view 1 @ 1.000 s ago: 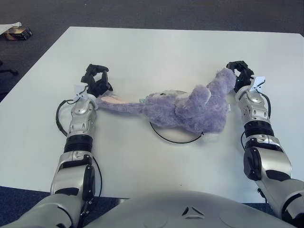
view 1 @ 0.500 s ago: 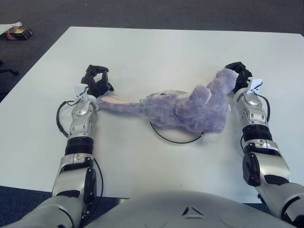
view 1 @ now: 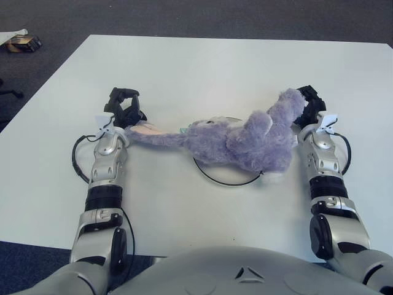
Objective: Put the doll into the plate.
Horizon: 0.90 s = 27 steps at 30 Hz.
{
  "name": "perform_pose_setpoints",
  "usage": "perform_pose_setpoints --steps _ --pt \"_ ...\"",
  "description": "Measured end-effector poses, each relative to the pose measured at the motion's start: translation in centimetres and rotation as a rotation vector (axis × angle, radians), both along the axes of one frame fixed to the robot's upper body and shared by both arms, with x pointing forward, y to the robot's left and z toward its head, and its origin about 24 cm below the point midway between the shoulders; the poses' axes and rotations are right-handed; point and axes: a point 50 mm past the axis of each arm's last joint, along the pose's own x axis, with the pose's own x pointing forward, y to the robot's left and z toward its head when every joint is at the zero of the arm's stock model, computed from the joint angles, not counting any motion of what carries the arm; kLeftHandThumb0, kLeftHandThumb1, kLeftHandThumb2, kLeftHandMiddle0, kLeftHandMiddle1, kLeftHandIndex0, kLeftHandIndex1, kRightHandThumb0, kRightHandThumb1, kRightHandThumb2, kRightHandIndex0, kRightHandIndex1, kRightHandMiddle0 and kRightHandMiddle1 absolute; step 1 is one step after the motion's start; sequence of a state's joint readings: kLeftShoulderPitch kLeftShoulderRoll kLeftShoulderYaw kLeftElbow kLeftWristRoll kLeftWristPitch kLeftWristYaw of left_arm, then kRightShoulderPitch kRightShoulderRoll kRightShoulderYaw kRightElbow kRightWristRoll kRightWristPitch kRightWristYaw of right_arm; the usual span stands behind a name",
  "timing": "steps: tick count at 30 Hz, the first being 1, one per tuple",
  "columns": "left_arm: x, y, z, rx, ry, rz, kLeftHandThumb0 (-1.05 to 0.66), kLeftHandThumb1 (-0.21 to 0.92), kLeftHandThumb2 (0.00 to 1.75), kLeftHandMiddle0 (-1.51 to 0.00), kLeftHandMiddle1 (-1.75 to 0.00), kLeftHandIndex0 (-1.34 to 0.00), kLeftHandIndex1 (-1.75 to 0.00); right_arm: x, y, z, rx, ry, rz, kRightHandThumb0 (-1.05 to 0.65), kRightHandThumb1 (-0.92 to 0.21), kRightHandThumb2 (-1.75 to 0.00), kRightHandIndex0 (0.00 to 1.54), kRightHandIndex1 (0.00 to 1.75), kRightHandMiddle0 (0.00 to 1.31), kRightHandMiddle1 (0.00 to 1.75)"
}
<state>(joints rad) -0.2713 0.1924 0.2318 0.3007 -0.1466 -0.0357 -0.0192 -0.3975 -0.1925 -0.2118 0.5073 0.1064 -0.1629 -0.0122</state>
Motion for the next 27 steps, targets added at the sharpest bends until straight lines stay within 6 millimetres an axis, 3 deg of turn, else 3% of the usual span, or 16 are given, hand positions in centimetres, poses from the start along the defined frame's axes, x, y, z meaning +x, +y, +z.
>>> perform_pose_setpoints --steps 27 --pt "-1.4 -0.7 0.3 -0.025 0.005 0.004 -0.37 0.73 0.79 -0.99 -1.75 -0.31 -1.75 -1.5 1.1 0.3 0.031 -0.169 -0.04 -0.48 -0.33 -1.3 1.04 1.75 0.61 1.75"
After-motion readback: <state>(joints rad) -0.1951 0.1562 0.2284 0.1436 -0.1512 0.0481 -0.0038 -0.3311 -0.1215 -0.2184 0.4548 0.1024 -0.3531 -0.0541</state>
